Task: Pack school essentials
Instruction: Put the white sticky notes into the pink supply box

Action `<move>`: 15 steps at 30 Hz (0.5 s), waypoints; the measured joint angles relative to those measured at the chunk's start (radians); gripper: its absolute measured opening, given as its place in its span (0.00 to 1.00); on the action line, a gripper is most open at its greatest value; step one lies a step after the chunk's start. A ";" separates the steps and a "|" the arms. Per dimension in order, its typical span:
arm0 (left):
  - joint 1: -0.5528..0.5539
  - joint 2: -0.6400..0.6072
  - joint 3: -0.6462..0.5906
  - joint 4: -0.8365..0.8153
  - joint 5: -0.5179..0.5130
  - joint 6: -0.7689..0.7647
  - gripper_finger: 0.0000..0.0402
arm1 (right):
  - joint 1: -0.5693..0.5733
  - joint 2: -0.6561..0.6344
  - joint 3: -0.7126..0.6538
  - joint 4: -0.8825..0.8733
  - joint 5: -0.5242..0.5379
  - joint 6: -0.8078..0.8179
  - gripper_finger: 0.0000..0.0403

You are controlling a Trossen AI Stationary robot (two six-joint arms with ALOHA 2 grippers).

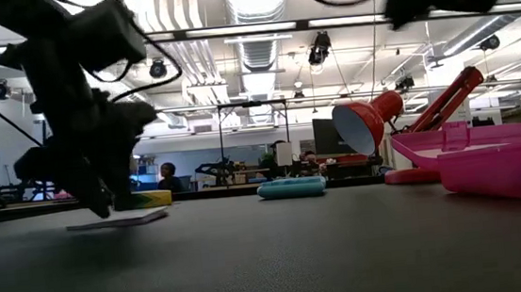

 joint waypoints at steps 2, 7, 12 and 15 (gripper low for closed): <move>-0.037 0.004 0.000 0.094 0.011 0.000 0.42 | 0.000 0.006 -0.002 0.073 0.061 -0.019 0.17; -0.092 0.013 0.001 0.253 0.004 0.042 0.42 | -0.001 0.050 -0.005 0.204 0.162 -0.058 0.17; -0.106 0.026 0.001 0.390 0.011 0.145 0.42 | -0.031 0.120 -0.006 0.266 0.102 -0.047 0.18; -0.114 0.020 0.004 0.382 0.040 0.196 0.42 | -0.063 0.167 -0.006 0.303 0.021 -0.039 0.18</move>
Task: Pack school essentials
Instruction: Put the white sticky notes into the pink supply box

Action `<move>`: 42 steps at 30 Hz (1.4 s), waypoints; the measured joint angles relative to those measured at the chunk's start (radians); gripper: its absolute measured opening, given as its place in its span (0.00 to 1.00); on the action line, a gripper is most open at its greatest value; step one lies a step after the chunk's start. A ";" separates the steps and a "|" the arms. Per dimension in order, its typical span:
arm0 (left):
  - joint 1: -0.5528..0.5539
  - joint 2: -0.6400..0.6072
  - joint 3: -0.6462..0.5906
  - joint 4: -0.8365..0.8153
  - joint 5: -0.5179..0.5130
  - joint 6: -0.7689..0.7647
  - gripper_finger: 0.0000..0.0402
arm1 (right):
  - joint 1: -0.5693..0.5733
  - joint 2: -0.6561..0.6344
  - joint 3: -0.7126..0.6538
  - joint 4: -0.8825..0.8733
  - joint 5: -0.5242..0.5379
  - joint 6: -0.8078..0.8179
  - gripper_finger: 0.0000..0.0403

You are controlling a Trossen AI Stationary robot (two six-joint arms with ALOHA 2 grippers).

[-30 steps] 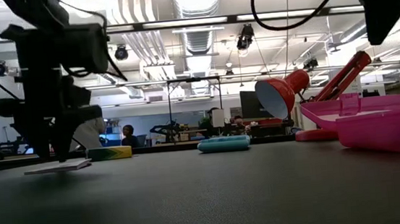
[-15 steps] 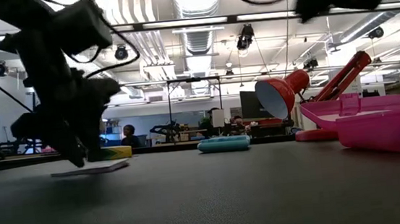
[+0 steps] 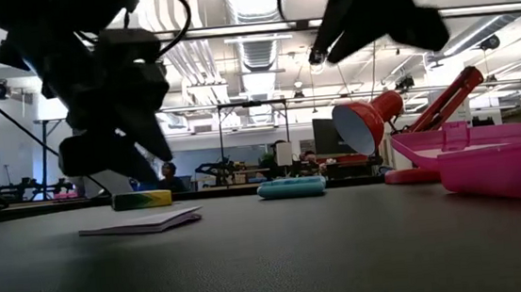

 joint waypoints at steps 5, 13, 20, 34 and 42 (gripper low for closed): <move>-0.048 -0.004 -0.001 -0.052 0.054 0.058 0.42 | -0.054 0.080 0.000 0.106 -0.118 -0.011 0.18; -0.145 -0.005 -0.001 -0.142 0.046 0.168 0.42 | -0.124 0.189 0.001 0.292 -0.258 -0.113 0.18; -0.151 -0.005 -0.002 -0.238 -0.030 0.186 0.42 | -0.181 0.234 0.037 0.278 -0.315 -0.091 0.18; -0.150 0.005 -0.002 -0.230 -0.085 0.301 0.42 | -0.274 0.232 0.042 0.281 -0.455 -0.092 0.36; -0.149 0.098 0.000 -0.144 -0.126 0.343 0.42 | -0.307 0.243 0.043 0.307 -0.432 -0.052 0.41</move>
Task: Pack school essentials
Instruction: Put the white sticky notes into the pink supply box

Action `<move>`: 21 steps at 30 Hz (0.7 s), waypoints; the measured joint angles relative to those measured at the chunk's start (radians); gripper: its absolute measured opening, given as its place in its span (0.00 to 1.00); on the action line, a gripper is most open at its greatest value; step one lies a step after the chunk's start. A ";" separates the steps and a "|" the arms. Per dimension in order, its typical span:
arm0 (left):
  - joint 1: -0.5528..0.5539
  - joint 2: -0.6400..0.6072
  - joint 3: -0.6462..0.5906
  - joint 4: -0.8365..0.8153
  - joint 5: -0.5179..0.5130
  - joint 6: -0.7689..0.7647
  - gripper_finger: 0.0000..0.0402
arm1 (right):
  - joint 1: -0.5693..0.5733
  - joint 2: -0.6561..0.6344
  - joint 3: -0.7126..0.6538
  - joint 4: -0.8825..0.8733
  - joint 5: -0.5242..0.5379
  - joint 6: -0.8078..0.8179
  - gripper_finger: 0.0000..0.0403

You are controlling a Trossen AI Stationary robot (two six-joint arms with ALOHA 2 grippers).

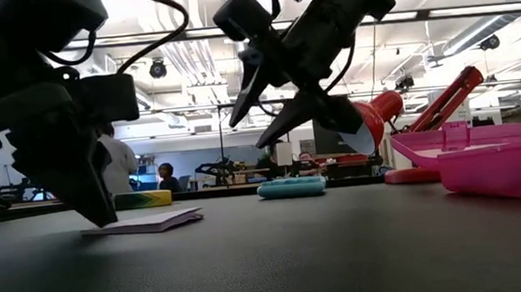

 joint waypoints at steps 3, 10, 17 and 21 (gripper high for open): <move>0.001 0.036 0.018 0.027 -0.023 0.005 0.42 | -0.005 0.027 0.000 0.034 -0.007 0.004 0.41; 0.008 0.068 0.041 0.082 -0.049 0.145 0.42 | -0.008 0.105 0.000 0.149 -0.070 -0.002 0.43; 0.013 0.073 0.039 0.090 -0.053 0.191 0.42 | -0.023 0.139 0.001 0.137 -0.070 -0.024 0.46; 0.017 0.074 0.037 0.117 -0.061 0.271 0.42 | -0.022 0.170 0.000 0.158 -0.090 -0.024 0.46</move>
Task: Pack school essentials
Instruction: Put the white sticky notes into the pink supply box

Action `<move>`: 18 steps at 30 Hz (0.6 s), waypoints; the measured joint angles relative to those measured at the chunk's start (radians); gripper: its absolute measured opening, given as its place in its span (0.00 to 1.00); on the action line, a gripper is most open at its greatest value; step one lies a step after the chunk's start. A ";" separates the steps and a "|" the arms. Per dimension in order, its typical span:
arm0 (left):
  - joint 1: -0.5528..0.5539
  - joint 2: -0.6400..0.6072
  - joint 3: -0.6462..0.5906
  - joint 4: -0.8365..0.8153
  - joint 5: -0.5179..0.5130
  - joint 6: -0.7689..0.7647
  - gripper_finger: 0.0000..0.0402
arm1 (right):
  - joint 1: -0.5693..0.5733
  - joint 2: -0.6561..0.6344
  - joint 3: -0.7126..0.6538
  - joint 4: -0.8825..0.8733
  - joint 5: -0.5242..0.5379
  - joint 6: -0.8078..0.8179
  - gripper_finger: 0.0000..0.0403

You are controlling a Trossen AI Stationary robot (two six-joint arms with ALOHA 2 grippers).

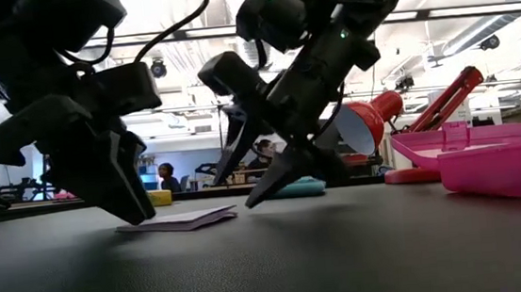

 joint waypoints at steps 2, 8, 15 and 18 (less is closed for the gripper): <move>0.006 0.001 0.000 0.021 -0.004 0.027 0.42 | 0.000 0.016 0.000 0.019 -0.026 0.000 0.46; 0.040 0.004 0.000 0.035 -0.010 0.050 0.42 | 0.000 0.055 0.002 0.054 -0.051 0.001 0.46; 0.049 0.004 0.000 0.036 0.017 0.099 0.42 | -0.006 0.036 0.002 0.049 -0.061 -0.034 0.46; 0.049 0.003 0.000 0.036 0.072 0.120 0.42 | -0.016 0.013 -0.002 0.029 -0.053 -0.052 0.46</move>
